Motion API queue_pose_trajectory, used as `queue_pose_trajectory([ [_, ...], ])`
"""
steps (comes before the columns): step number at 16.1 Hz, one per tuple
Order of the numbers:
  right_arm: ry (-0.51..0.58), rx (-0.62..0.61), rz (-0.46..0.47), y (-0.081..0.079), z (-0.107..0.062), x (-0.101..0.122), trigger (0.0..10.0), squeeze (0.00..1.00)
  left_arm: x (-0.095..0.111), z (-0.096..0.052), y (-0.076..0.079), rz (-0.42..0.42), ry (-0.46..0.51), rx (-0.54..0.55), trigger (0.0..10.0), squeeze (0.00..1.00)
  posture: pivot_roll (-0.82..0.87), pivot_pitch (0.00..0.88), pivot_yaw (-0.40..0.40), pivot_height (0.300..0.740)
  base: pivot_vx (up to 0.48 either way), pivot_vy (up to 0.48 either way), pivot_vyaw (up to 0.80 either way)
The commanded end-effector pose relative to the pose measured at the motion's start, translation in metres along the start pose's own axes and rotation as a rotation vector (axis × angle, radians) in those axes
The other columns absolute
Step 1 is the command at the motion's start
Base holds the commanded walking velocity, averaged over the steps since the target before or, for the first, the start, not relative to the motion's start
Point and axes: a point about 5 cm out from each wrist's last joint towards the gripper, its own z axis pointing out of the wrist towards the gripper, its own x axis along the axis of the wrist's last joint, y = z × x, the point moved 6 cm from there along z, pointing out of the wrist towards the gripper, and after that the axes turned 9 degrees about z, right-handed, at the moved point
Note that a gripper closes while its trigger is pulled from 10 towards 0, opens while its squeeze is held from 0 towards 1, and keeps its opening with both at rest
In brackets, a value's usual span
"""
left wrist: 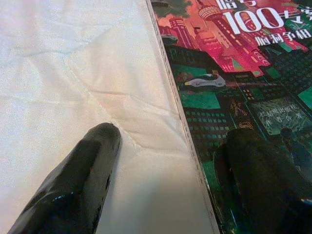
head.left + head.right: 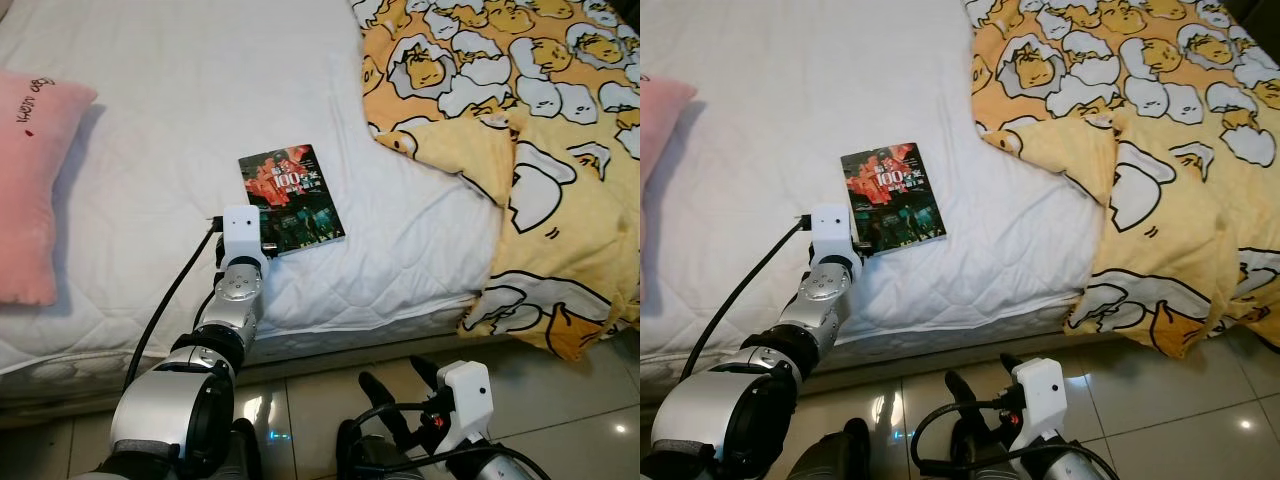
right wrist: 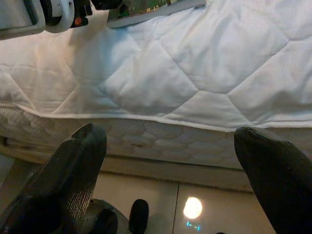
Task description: Clean up the room
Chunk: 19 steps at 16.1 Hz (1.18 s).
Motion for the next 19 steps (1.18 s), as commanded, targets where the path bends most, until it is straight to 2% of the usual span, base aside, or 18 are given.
queue_pose_trajectory([
  [1,-0.02,-0.019,-0.01,0.002,-0.006,-0.003,10.0,0.0,-0.008,-0.004,0.014,-0.029,-0.033,-0.038,10.0,0.0,-0.17,0.338,-0.069,0.74,0.0,0.0,0.0],
  [5,-0.023,-0.027,-0.004,0.001,-0.008,-0.004,10.0,0.0,-0.007,-0.006,0.03,-0.044,-0.022,-0.109,10.0,0.0,-0.17,0.353,-0.067,0.74,0.0,0.0,0.0],
  [6,-0.03,-0.028,-0.002,0.001,-0.009,-0.006,10.0,0.0,-0.007,-0.008,0.04,-0.027,-0.023,-0.157,10.0,0.0,-0.17,0.355,-0.069,0.74,0.0,0.0,0.0],
  [7,-0.032,-0.028,-0.001,0.002,-0.009,-0.007,10.0,0.0,-0.016,-0.011,0.046,0.031,-0.06,-0.184,10.0,0.0,-0.17,0.356,-0.07,0.74,0.0,0.0,0.0],
  [8,-0.035,-0.028,-0.002,0.001,-0.009,-0.007,10.0,0.0,-0.025,-0.013,0.047,0.04,-0.097,-0.188,10.0,0.0,-0.17,0.358,-0.07,0.74,0.0,0.0,0.0],
  [11,-0.042,-0.029,-0.002,0.001,-0.009,-0.008,10.0,0.0,-0.074,-0.03,0.06,-0.102,-0.349,-0.248,10.0,0.0,-0.18,0.363,-0.076,0.74,0.0,0.0,0.0],
  [12,-0.045,-0.03,-0.003,0.001,-0.01,-0.008,10.0,0.0,-0.075,-0.031,0.063,-0.103,-0.35,-0.273,9.3,0.0,-0.18,0.363,-0.075,0.74,0.0,0.0,0.0],
  [13,-0.046,-0.033,-0.003,0.002,-0.01,-0.008,10.0,0.0,-0.066,-0.027,0.06,-0.085,-0.307,-0.271,0.0,0.0,-0.18,0.366,-0.076,0.74,0.0,0.0,0.0],
  [16,-0.052,-0.035,-0.002,0.002,-0.011,-0.01,10.0,0.0,-0.053,-0.022,0.058,0.002,-0.249,-0.281,0.0,0.0,-0.18,0.367,-0.075,0.74,0.0,0.0,0.0],
  [19,-0.047,-0.034,-0.001,0.002,-0.007,-0.009,10.0,0.0,-0.058,-0.027,0.068,-0.02,-0.268,-0.35,0.0,0.0,-0.17,0.367,-0.074,0.74,0.0,0.0,0.0],
])
